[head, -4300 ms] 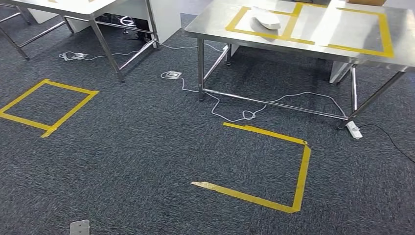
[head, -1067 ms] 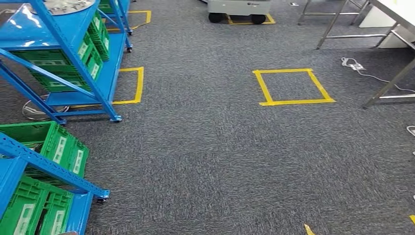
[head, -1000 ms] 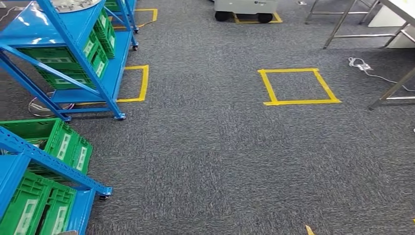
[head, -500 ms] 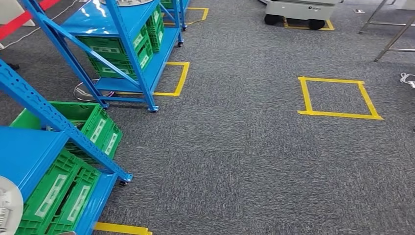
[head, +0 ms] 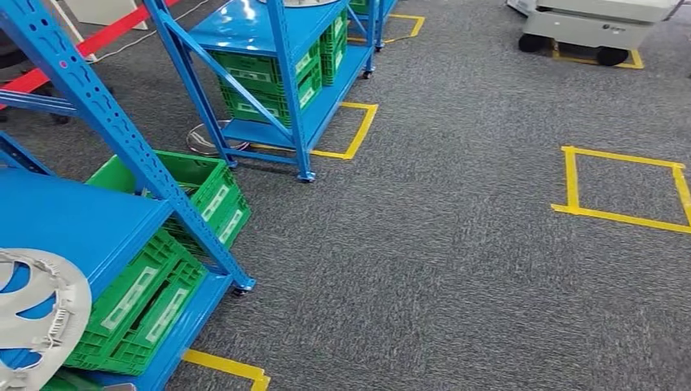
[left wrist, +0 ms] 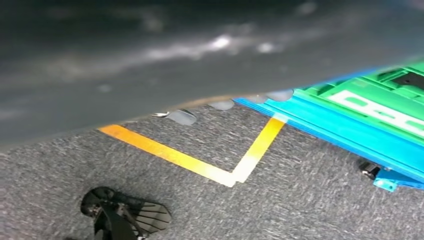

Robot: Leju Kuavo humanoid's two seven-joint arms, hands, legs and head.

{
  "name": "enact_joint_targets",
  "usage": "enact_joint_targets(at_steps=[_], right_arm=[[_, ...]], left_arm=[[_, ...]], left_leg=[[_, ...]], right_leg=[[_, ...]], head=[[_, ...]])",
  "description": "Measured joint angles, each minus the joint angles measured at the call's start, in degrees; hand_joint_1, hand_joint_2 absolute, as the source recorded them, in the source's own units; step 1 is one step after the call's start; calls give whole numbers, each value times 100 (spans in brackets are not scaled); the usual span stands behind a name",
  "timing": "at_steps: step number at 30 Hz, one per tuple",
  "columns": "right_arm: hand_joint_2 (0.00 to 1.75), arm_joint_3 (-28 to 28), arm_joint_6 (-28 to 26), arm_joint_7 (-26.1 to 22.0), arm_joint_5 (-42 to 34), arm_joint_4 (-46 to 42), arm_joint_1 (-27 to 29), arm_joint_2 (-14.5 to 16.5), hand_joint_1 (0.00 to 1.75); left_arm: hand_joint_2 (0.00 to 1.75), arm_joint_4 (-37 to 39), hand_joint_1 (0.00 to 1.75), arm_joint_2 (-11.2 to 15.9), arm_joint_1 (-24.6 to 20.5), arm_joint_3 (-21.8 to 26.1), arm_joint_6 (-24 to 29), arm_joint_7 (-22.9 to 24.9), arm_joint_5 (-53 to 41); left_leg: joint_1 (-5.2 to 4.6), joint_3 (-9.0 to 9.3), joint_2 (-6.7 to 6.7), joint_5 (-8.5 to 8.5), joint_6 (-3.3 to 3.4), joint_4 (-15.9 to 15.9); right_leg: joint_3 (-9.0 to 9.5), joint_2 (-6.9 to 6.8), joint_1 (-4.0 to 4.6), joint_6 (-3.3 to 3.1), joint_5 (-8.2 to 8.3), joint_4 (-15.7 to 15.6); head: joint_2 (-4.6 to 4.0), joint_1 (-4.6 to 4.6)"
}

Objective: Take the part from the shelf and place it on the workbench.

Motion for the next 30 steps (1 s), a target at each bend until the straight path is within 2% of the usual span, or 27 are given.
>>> enact_joint_targets(at_steps=[2, 4, 6, 7, 8, 9, 10, 11, 13, 14, 15, 16, 17, 18, 20, 22, 23, 24, 25, 26, 27, 28, 29, 30], right_arm=[[0, -1, 31, -9, -21, 1, 2, -1, 0], [0, -3, 75, -23, -47, 1, -1, -5, 0], [0, -7, 104, -33, -60, 1, 25, -12, 0], [0, -8, 113, -34, -61, 1, 45, -16, 0], [0, -9, 119, -34, -62, 1, 62, -19, 0], [0, -10, 125, -33, -63, 1, 71, -21, 0], [0, -11, 130, -33, -63, 1, 73, -24, 0], [0, -11, 135, -34, -64, 1, 70, -25, 0], [0, -13, 149, -35, -65, 1, 66, -26, 0], [0, -13, 153, -35, -66, 1, 66, -26, 0], [0, -13, 156, -35, -66, 1, 65, -27, 0], [0, -13, 157, -36, -67, 1, 59, -28, 0], [0, -14, 158, -36, -67, 1, 46, -30, 0], [0, -14, 159, -37, -68, 1, 30, -34, 0], [0, -15, 162, -40, -70, 3, 9, -40, 0], [0, -16, 164, -40, -73, 5, 22, -48, 0], [0, -17, 164, -39, -73, 5, 35, -50, 0], [0, -18, 163, -39, -74, 5, 45, -52, 0], [0, -19, 163, -39, -74, 5, 51, -52, 0], [0, -19, 162, -39, -76, 5, 52, -54, 0], [0, -19, 161, -39, -79, 5, 52, -56, 0], [0, -19, 160, -39, -82, 7, 51, -57, 0], [0, -20, 158, -38, -85, 9, 52, -59, 0], [0, -22, 158, -37, -87, 10, 57, -60, 0]], left_arm=[[0, -1, 0, 3, 6, 36, -10, -10, -91], [0, -17, 0, 4, 16, 81, -32, -11, -166], [0, -47, 0, 5, 17, 98, -77, -3, -192], [0, -61, 0, 5, 18, 99, -96, 8, -195], [0, -69, 0, 5, 24, 99, -109, 19, -198], [0, -79, 0, 5, 36, 101, -113, 33, -202], [0, -87, 0, 5, 49, 102, -113, 44, -206], [0, -97, 0, 5, 61, 103, -113, 54, -212], [0, -120, 0, 4, 69, 104, -112, 70, -225], [0, -133, 0, 4, 63, 103, -111, 73, -229], [0, -146, 0, 3, 60, 102, -111, 76, -232], [0, -157, 0, 2, 64, 102, -111, 78, -233], [0, -165, 0, -2, 72, 102, -111, 79, -233], [0, -172, 0, -9, 87, 103, -111, 80, -233], [0, -186, 0, -19, 92, 105, -111, 80, -233], [0, -196, 0, -21, 83, 106, -111, 80, -233], [0, -197, 0, -21, 84, 107, -111, 80, -233], [0, -198, 0, -21, 88, 108, -111, 80, -233], [0, -199, 0, -21, 93, 109, -115, 80, -235], [0, -199, 0, -21, 94, 109, -122, 80, -241], [0, -199, 0, -21, 94, 109, -138, 80, -252], [0, -201, 0, -20, 90, 110, -159, 81, -268], [0, -203, 0, -17, 84, 110, -181, 81, -288], [0, -206, 0, -15, 81, 112, -200, 81, -305]], left_leg=[[20, -41, -77, 21, -70, 2], [19, -124, 91, -114, -122, 175], [12, -382, 357, -474, -157, 769], [14, -556, 416, -661, -170, 1164], [16, -694, 441, -778, -178, 1484], [16, -750, 454, -789, -179, 1634], [15, -698, 468, -689, -171, 1561], [10, -544, 501, -505, -153, 1281], [-36, -137, 744, -166, -83, 502], [-64, -3, 863, -93, -45, 224], [-90, 58, 944, -80, -12, 73], [-107, 57, 938, -98, 9, 31], [-102, 49, 872, -91, 35, 17], [-90, 51, 814, -75, 59, -5], [-51, 64, 692, -37, 114, -47], [-32, 49, 564, -17, 142, -52], [-31, 42, 498, -12, 146, -51], [-30, 41, 430, -10, 146, -50], [-26, 46, 360, -8, 142, -48], [-19, 59, 290, -8, 131, -46], [-12, 70, 222, -11, 113, -43], [-14, 73, 157, -15, 83, -32], [-16, 59, 94, -15, 47, -17], [-17, 33, 36, -7, 8, -5]], right_leg=[[20, -90, 11, -54, 20, -19], [27, -211, 12, -140, 51, -49], [34, -364, 27, -204, 51, -66], [35, -447, 41, -223, 42, -65], [37, -531, 55, -235, 34, -64], [41, -608, 67, -243, 26, -63], [50, -676, 78, -247, 18, -63], [67, -739, 88, -248, 8, -62], [101, -851, 117, -228, -26, -52], [110, -908, 133, -209, -44, -43], [112, -968, 146, -188, -58, -35], [114, -1031, 156, -165, -68, -31], [129, -1092, 156, -139, -76, -36], [130, -1080, 151, -108, -109, -19], [1, -824, 123, -40, -336, 295], [-369, -512, 81, 6, -705, 1054], [-561, -455, 66, 23, -828, 1424], [-687, -432, 54, 37, -846, 1636], [-706, -423, 41, 49, -743, 1620], [-610, -407, 23, 60, -540, 1368], [-437, -342, -2, 76, -294, 966], [-259, -206, -28, 90, -122, 564], [-118, -85, -48, 86, -28, 260], [-36, 11, -58, 72, -3, 89]], head=[[0, -4], [0, -24], [0, -47], [0, -54], [0, -53], [0, -54], [0, -55], [0, -54], [0, -54], [0, -51], [0, -48], [0, -46], [0, -45], [0, -43], [0, -10], [0, 25], [0, 27], [0, 27], [0, 26], [0, 25], [0, 26], [0, 32], [0, 35], [0, 40]])
